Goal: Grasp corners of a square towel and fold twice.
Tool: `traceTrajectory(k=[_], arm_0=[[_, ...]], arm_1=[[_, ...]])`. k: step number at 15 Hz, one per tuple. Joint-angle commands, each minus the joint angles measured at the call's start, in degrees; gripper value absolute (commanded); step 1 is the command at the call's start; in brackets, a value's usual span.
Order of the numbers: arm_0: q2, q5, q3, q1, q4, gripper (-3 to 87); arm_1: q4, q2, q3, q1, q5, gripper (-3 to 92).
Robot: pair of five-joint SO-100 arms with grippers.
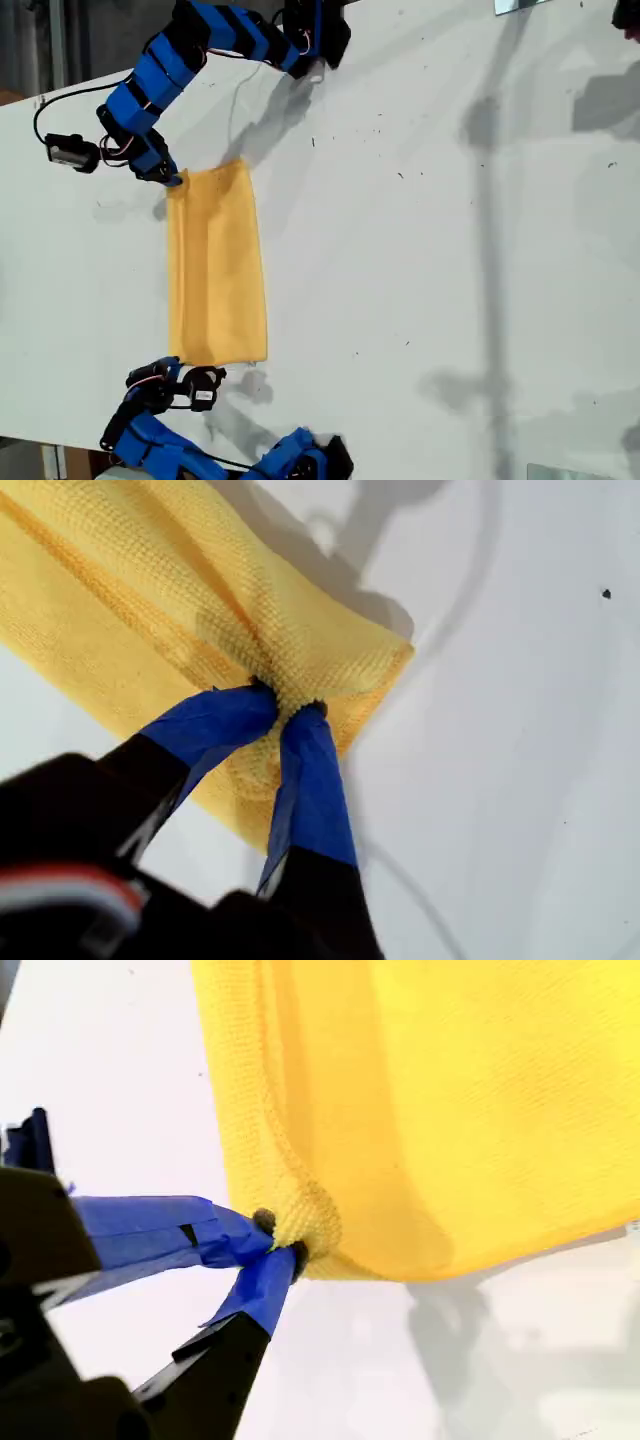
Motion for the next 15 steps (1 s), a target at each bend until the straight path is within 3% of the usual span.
traceTrajectory(k=[1, 6, 15], arm_0=[[10.5, -4.0, 7.8, 5.3, 2.2, -1.3], [19.3, -10.8, 25.5, 17.1, -4.2, -1.3], [19.8, -11.3, 34.3, 16.8, -11.2, -1.2]], arm_1=[[4.7, 10.0, 2.5, -1.9, 0.1, -0.1], [3.7, 17.4, 17.6, -8.3, 2.3, -0.1], [-3.3, 9.1, 25.1, -12.2, 4.4, 0.1]])
